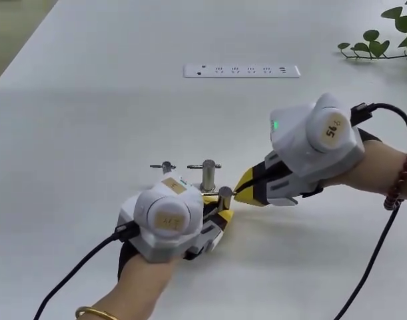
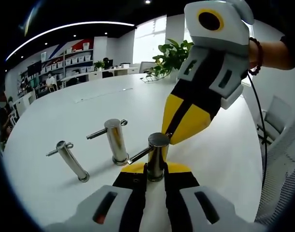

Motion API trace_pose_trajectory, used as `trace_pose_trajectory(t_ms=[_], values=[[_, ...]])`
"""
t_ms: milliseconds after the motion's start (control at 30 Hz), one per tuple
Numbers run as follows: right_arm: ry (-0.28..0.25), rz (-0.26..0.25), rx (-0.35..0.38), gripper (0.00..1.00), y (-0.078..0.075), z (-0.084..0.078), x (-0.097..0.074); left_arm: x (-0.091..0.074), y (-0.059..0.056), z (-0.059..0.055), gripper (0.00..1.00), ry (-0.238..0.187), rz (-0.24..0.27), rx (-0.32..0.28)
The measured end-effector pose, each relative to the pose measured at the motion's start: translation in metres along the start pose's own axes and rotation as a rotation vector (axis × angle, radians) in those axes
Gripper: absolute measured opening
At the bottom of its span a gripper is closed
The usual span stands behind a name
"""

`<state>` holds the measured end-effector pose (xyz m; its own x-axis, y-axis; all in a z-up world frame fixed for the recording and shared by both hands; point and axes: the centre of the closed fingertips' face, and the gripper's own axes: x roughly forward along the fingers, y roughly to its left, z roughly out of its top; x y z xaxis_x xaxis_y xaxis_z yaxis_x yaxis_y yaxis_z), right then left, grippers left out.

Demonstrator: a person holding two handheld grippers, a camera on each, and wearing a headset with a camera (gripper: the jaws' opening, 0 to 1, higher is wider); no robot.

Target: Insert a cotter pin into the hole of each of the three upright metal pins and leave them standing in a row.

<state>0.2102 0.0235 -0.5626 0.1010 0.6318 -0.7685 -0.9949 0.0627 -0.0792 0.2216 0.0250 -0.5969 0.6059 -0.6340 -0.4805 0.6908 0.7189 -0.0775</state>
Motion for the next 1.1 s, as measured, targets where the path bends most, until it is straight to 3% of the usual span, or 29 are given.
trace_pose_trajectory(t_ms=[233,400,533,667,733,833,1100], values=[[-0.002,0.000,-0.004,0.00,0.000,-0.001,0.002,0.000,0.000,0.000,0.12,0.005,0.005,0.016],[0.002,0.001,-0.004,0.00,-0.001,-0.003,0.002,-0.001,0.000,-0.005,0.12,0.033,0.011,0.023],[-0.002,-0.003,-0.008,0.03,-0.001,-0.005,0.002,-0.003,0.001,-0.010,0.17,0.056,0.013,0.023],[-0.006,-0.003,0.004,0.07,-0.002,-0.005,0.003,-0.008,0.004,-0.007,0.21,0.056,0.014,0.012],[-0.012,-0.011,0.017,0.12,-0.003,-0.005,0.005,-0.011,0.005,-0.007,0.24,0.061,0.014,0.010],[-0.028,-0.017,0.058,0.19,-0.004,-0.001,0.006,-0.018,0.006,-0.004,0.30,0.061,0.001,-0.041],[-0.085,-0.022,0.138,0.23,-0.001,0.014,0.009,-0.037,0.015,0.004,0.37,0.056,0.027,-0.020]])
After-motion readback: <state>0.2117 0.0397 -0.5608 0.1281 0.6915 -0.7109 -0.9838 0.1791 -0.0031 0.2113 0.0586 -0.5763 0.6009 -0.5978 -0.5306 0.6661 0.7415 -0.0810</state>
